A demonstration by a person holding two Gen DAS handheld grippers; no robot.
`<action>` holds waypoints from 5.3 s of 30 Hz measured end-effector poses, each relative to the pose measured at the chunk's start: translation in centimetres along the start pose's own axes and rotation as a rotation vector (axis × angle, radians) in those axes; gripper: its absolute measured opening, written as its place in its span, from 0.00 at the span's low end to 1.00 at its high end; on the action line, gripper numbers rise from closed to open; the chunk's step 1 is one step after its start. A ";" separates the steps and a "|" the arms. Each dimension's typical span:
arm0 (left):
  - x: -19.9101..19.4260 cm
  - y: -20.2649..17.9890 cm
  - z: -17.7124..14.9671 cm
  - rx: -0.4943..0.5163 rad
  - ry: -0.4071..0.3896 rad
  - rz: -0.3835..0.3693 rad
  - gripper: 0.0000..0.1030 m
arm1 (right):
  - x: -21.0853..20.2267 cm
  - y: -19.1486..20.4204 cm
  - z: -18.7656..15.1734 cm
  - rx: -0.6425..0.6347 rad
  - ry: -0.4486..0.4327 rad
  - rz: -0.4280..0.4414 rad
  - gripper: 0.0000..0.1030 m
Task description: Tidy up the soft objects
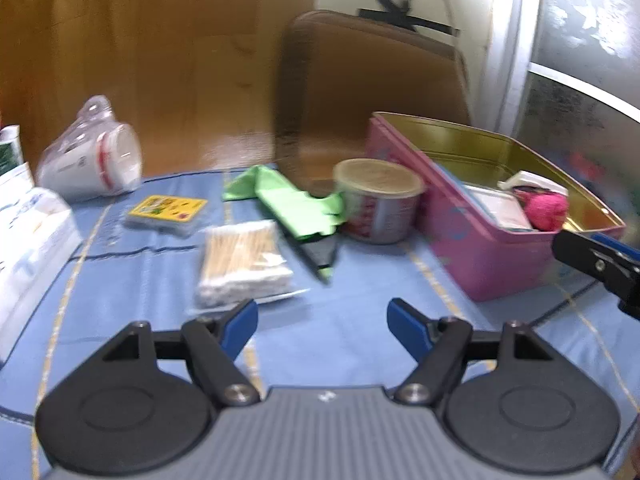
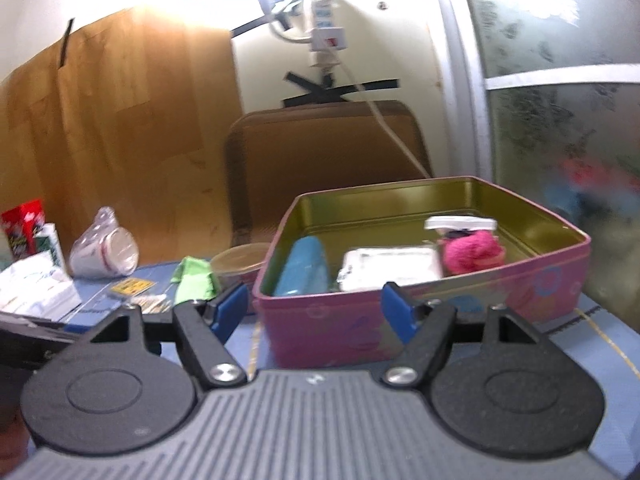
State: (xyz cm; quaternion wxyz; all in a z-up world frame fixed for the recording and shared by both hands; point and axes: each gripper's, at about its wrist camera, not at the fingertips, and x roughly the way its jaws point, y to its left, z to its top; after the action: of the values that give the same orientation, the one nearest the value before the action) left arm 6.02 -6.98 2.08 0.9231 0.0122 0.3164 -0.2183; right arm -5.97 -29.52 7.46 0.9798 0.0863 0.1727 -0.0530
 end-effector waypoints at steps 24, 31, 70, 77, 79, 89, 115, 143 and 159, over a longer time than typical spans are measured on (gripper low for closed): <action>-1.0 14.0 -2.3 -0.138 -0.034 0.167 0.72 | 4.5 8.9 0.4 -0.194 0.094 0.197 0.61; -1.8 15.6 -2.8 -0.240 -0.091 0.127 0.72 | 15.2 13.9 3.3 -0.338 0.273 0.464 0.58; -5.5 17.2 -3.0 -0.331 -0.376 0.106 0.73 | 26.7 22.6 2.4 -0.427 0.589 0.477 0.60; -6.3 18.7 -3.3 -0.415 -0.403 0.088 0.73 | 17.7 22.5 0.4 -0.525 0.582 0.623 0.59; -6.1 18.8 -3.4 -0.420 -0.390 0.080 0.73 | 14.2 21.2 -0.4 -0.531 0.557 0.648 0.59; -3.6 13.8 -2.7 -0.265 -0.164 -0.165 0.73 | 2.1 8.9 -3.7 -0.244 0.405 0.467 0.59; 1.6 -5.2 6.9 -0.117 0.040 -0.497 0.35 | -0.6 -1.8 1.7 0.010 0.033 0.354 0.58; 1.4 -8.0 5.1 0.020 -0.039 -0.291 0.51 | 3.1 -5.1 1.8 0.078 -0.033 0.018 0.58; -2.2 -0.8 0.2 0.020 -0.062 -0.101 0.55 | 0.0 -2.5 0.3 0.105 0.045 0.065 0.58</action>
State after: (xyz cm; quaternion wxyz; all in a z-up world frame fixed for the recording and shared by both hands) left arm 4.19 -6.88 3.62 0.9201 -0.0013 0.2856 -0.2680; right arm -6.19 -32.08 7.39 0.9709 0.1443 0.1888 -0.0281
